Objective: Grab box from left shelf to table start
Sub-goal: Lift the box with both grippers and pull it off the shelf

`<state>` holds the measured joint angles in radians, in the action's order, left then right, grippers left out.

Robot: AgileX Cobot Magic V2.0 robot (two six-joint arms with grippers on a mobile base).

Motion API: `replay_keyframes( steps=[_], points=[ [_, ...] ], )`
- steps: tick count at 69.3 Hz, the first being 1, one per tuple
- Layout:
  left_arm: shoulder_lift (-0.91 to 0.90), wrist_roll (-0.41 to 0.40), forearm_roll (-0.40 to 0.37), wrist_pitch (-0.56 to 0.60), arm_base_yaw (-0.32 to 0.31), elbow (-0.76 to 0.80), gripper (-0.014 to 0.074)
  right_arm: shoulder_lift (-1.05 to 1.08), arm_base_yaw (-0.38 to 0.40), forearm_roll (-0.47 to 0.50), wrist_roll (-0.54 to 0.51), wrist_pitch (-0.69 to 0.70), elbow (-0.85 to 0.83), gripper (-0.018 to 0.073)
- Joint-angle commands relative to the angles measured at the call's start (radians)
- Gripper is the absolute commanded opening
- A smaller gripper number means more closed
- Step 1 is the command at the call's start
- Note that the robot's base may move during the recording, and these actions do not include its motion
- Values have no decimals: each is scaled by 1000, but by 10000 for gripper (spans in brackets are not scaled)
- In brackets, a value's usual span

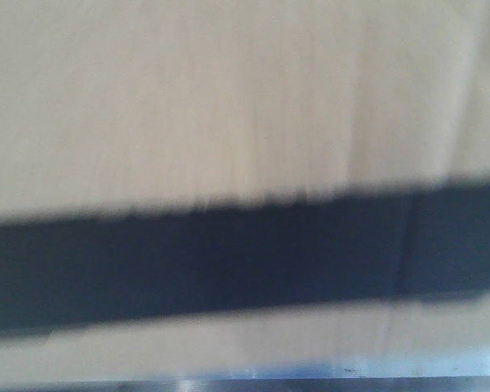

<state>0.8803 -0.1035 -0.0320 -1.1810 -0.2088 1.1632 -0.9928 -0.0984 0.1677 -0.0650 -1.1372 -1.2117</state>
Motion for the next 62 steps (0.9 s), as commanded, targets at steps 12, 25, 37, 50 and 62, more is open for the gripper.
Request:
replay_keyframes(
  steps=[12, 25, 37, 50, 62],
  points=[
    [-107, 8, -1, 131, -6, 22, -93, 161, -1, 27, -18, 148, 151, 57],
    [-164, 8, -1, 140, -6, 10, -93, 290, -1, 31, -18, 194, 217, 57],
    [-225, 18, -1, 155, -6, -5, -93, 380, -1, 39, -18, 223, 216, 57],
    [-306, 20, -1, 164, -6, -5, -93, 442, -1, 91, -18, 222, 216, 57],
    [-388, 49, -2, 169, -6, -5, -93, 499, -1, 132, -18, 245, 216, 57]
  ],
)
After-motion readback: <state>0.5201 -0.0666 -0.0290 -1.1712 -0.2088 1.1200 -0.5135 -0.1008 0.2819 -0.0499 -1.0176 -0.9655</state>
